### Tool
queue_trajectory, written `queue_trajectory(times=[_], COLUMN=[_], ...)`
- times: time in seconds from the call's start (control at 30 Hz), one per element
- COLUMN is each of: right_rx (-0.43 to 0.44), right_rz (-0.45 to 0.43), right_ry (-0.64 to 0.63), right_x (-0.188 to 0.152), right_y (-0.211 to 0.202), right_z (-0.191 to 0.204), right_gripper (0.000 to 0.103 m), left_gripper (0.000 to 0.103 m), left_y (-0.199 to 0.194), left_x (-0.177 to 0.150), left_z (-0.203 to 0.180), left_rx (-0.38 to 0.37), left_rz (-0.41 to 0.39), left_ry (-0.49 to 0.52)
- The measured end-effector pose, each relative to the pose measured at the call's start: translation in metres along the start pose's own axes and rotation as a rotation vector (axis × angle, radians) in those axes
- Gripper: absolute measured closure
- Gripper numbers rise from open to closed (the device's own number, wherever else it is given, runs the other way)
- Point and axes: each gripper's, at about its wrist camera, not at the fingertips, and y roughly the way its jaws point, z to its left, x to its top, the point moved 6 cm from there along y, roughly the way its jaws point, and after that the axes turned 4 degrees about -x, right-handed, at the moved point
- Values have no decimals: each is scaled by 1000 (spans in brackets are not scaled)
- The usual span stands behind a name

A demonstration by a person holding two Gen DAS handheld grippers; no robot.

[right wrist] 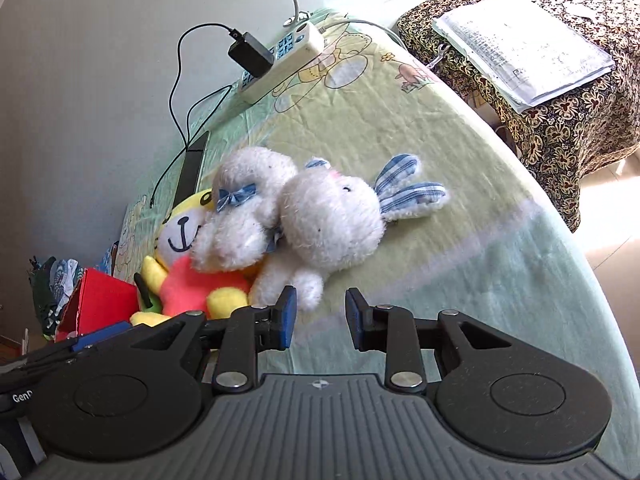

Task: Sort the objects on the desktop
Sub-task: 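Close both grippers on the white bunny with the blue bow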

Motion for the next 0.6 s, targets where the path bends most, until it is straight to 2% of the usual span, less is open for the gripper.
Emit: queue_trajectory(times=[0.2,0.43,0.6], right_rx=[73,104,89], right_rz=[-30,-28,-43], right_ry=[19,-19,-19], right_x=[25,40,51], right_y=[-3,6,7], right_z=[-4,10,6], right_gripper=[73,73,73], left_gripper=[39,37,35], left_y=[8,16,31], left_x=[8,23,37], left_z=[4,-4,-15], left_rx=[25,5,-72], left_rz=[7,-14,-10], left_ry=[-37,-40,-41])
